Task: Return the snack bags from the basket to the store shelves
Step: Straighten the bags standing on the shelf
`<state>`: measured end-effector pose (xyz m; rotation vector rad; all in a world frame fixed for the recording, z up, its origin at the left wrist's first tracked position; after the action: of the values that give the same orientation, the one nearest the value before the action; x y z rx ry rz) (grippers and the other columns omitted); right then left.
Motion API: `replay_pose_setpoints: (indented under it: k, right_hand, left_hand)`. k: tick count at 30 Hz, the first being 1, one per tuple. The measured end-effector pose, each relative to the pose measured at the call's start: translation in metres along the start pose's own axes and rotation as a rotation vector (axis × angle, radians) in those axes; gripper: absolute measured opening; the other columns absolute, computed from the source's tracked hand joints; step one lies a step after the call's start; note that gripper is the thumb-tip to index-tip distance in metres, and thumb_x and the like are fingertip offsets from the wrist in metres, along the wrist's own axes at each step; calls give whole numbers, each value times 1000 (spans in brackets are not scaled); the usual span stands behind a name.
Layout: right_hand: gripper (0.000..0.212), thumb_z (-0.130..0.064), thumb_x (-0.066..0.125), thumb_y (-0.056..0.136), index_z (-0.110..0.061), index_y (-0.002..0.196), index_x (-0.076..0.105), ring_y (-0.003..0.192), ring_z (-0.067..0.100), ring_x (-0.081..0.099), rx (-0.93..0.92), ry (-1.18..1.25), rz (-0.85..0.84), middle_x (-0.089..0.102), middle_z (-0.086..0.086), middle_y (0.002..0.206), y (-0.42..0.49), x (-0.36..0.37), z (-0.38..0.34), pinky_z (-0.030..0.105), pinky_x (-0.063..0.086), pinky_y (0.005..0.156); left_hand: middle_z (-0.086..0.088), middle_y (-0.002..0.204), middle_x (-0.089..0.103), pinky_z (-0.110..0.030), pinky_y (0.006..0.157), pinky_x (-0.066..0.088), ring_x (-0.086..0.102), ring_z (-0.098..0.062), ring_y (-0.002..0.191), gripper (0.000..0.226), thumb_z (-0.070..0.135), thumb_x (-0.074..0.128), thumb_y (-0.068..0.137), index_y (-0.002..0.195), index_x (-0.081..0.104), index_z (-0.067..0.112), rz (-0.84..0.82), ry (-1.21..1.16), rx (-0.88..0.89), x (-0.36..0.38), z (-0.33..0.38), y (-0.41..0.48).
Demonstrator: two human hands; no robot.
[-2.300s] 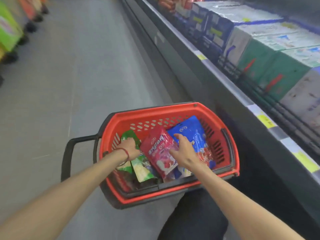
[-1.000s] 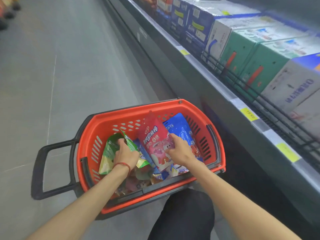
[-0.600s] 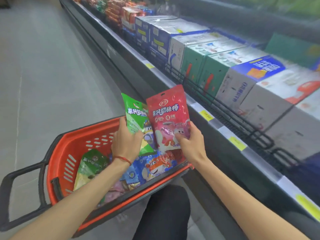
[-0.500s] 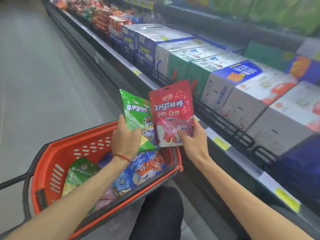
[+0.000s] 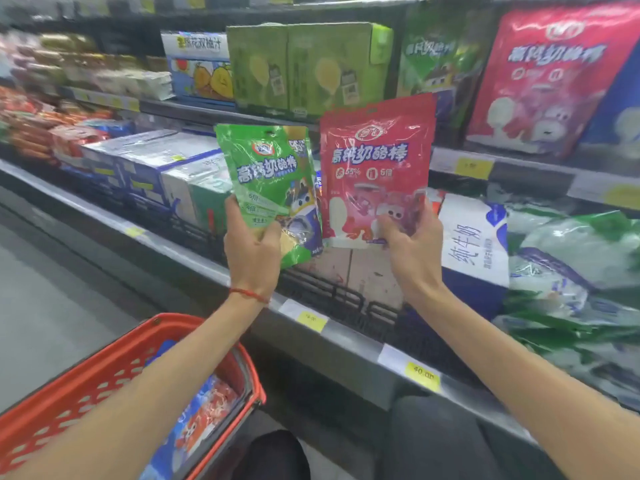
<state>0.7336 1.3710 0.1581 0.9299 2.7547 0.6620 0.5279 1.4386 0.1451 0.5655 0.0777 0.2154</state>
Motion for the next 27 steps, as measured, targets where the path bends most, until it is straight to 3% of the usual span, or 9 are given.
replay_pose_setpoints:
  k: [3,5,8,12,15,19,22,25,27]
  right_hand:
    - [34,-4,66,92,-19,123,61,94,6,72,-29,-5,64,75,-13,100,21,-34,-12,29,61,82]
    - [37,-3,66,91,-18,125,61,96,7,72,-52,-9,108,75,-11,101,35,-56,-18,27,59,82]
    - [38,-3,66,90,-16,125,61,94,8,71,-61,-8,173,75,-9,101,54,-85,-25,27,59,83]
    - [38,-4,68,88,-16,123,62,96,11,71,-49,-20,271,75,-5,103,81,-121,-28,29,57,85]
    - [38,-2,67,89,-13,125,60,102,17,70,-41,-24,315,73,0,109,103,-146,-28,36,57,92]
    - [35,-7,66,93,-15,126,59,96,4,68,-81,-47,327,72,-7,107,132,-169,-31,23,53,85]
    - [34,-8,65,95,-16,127,56,92,-5,66,-121,-67,320,71,-10,107,152,-177,-35,11,52,80]
    - [35,-4,64,93,-17,125,56,96,1,68,-144,-114,303,71,-7,108,168,-184,-37,16,54,86]
    - [37,-3,65,91,-16,125,57,96,5,68,-143,-160,262,71,-7,106,175,-189,-38,23,57,89]
  left_hand:
    - [9,116,66,-12,70,50,61,14,75,55,3,56,87,139,39,13,-74,-81,-3,37,25,12]
    - [21,126,56,-11,76,49,56,24,80,60,6,57,88,143,34,17,-103,-104,17,63,40,18]
    - [56,103,33,3,65,42,48,35,72,73,3,57,90,153,20,5,-126,-134,41,101,61,26]
    - [29,126,47,2,85,35,51,23,108,74,1,57,90,153,18,4,-172,-174,65,143,85,39]
    - [33,119,39,14,71,26,39,41,84,73,-1,57,88,152,21,1,-162,-178,90,174,95,49]
    - [7,146,40,7,93,21,30,26,112,73,4,58,88,152,24,7,-139,-151,75,203,106,68]
    - [-6,150,41,-20,115,27,40,-11,136,69,6,60,87,150,31,5,-146,-158,72,219,112,85]
    - [-7,144,47,-35,112,39,47,-22,133,72,4,62,88,151,28,6,-179,-216,28,239,114,100]
    - [10,120,57,-29,94,55,62,-16,111,72,0,60,89,151,26,13,-227,-275,-41,252,111,105]
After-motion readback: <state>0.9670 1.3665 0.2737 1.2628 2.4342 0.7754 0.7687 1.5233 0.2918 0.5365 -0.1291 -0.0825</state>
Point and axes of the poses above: each hand's wrist, its own y-axis towards the middle knuckle, its own x-axis out of the palm, z = x × y, the point moved 2 cm from there along y, towards the middle knuckle
